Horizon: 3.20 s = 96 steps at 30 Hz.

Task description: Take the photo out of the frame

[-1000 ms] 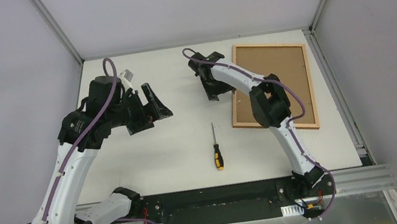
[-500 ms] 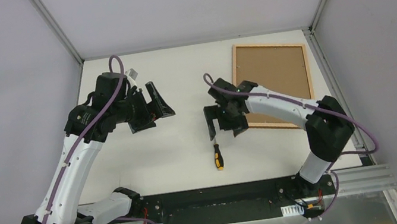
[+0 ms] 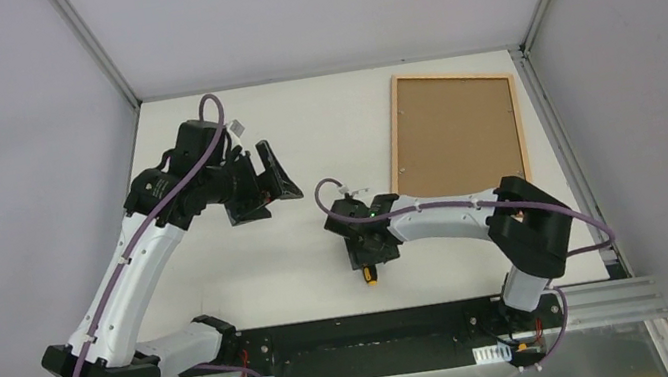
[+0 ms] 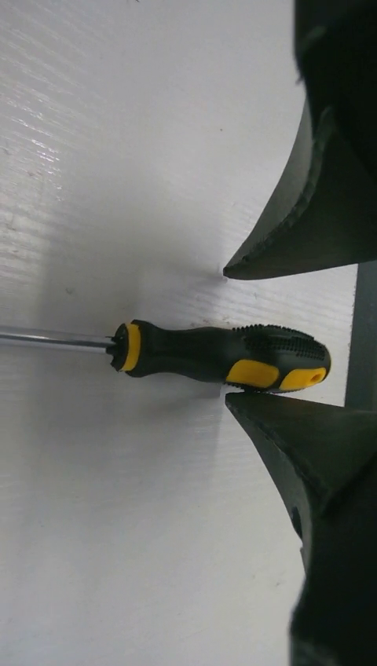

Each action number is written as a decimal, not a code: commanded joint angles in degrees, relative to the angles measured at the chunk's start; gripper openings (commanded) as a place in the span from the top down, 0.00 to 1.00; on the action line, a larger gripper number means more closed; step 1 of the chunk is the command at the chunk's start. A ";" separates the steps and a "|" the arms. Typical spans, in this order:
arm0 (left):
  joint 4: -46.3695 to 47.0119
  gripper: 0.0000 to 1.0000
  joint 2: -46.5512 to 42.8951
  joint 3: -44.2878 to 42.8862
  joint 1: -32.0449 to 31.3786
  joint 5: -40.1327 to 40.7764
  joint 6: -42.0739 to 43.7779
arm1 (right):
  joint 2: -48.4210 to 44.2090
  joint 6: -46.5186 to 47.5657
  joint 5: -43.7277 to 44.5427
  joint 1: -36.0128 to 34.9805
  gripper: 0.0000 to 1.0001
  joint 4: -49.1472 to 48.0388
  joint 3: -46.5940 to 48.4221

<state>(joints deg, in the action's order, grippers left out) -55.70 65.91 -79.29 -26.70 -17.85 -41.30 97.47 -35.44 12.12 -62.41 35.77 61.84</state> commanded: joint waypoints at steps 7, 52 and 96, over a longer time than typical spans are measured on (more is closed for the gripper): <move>2.87 0.14 -1.83 -0.64 -0.21 -0.27 -3.42 | -0.28 0.59 3.85 -1.34 0.99 -2.07 -0.51; 34.27 1.00 12.86 8.55 -2.70 -14.38 -41.05 | -28.29 1.09 -20.73 13.39 0.21 0.59 13.29; 35.86 0.31 5.41 18.15 -2.69 -4.07 -56.19 | -31.21 -9.54 1.69 15.75 1.00 0.70 9.60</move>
<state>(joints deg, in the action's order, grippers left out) -16.14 72.51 -60.71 -29.28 -22.11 -99.50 68.23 -50.46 5.76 -49.17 24.03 69.36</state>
